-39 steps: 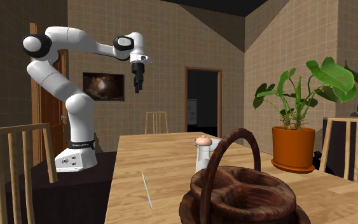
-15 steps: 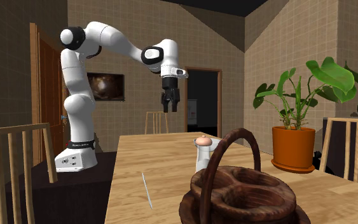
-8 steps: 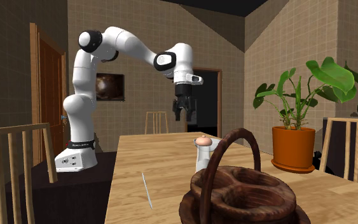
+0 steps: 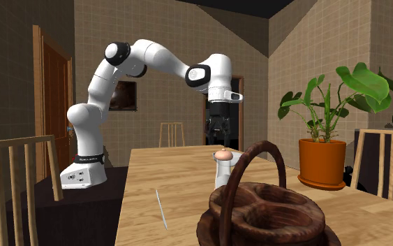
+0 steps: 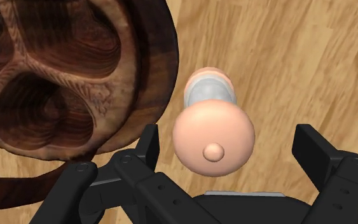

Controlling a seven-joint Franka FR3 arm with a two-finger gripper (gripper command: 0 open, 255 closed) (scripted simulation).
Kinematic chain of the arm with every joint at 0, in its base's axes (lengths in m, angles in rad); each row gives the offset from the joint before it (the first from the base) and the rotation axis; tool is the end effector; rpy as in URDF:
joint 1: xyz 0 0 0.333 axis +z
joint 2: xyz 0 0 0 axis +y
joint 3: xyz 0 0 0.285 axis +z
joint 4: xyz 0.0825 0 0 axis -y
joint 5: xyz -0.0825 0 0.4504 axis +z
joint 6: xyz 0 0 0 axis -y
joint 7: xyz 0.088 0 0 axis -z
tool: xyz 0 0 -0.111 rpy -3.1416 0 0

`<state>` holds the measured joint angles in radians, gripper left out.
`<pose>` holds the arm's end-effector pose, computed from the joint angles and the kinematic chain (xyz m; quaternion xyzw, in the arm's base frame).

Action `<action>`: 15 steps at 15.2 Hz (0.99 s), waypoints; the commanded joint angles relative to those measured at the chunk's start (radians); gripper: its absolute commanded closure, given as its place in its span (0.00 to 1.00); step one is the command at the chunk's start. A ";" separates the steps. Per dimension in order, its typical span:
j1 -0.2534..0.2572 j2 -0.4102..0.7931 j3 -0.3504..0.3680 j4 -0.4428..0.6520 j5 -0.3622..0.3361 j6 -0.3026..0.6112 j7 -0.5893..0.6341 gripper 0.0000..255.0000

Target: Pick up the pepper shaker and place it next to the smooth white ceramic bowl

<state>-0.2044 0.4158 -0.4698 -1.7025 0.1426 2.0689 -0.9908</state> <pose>0.5658 -0.4161 0.3092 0.9896 0.1407 -0.0222 0.0193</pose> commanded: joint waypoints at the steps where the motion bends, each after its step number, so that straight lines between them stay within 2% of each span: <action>1: -0.011 0.026 0.005 0.011 0.012 0.012 -0.012 0.00; 6: -0.018 0.059 0.014 -0.019 0.030 0.073 -0.023 0.00; 14: -0.018 0.059 0.014 -0.019 0.030 0.073 -0.023 0.00; 15: -0.018 0.059 0.014 -0.019 0.030 0.073 -0.023 1.00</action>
<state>-0.2228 0.4740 -0.4561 -1.7208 0.1723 2.1417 -1.0133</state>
